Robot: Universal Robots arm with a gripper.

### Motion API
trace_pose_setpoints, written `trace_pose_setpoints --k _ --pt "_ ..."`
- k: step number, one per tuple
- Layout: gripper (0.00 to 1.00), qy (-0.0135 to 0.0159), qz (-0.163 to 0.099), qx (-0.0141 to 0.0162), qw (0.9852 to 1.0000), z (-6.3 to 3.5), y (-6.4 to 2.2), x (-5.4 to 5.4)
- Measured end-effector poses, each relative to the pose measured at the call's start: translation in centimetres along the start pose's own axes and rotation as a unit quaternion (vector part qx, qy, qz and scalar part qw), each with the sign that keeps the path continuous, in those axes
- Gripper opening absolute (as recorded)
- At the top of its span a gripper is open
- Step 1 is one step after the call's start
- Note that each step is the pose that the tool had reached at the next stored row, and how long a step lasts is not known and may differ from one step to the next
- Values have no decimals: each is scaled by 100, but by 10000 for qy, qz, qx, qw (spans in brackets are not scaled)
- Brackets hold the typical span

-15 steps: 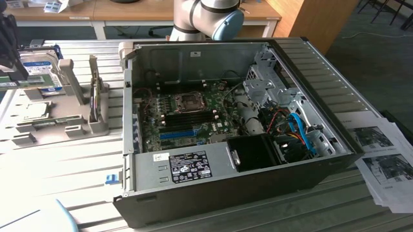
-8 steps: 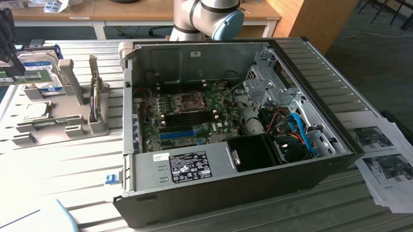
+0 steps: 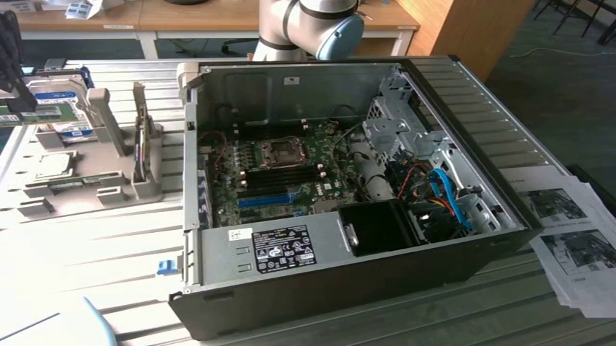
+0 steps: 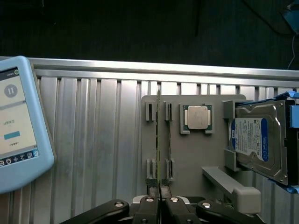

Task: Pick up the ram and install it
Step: 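Pick up the ram and move it above insertion slot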

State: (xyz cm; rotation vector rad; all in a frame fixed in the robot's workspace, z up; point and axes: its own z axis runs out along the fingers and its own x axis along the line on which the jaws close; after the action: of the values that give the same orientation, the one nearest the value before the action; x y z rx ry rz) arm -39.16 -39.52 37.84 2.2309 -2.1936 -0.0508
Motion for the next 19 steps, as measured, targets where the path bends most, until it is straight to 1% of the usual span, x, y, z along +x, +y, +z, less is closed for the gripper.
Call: trace_pose_setpoints --k 5,11,19 --pt "11 0 0 1 10000 -27 1 0" --pt "11 0 0 0 10000 -31 -1 0" --pt "11 0 0 0 10000 -32 -39 0"
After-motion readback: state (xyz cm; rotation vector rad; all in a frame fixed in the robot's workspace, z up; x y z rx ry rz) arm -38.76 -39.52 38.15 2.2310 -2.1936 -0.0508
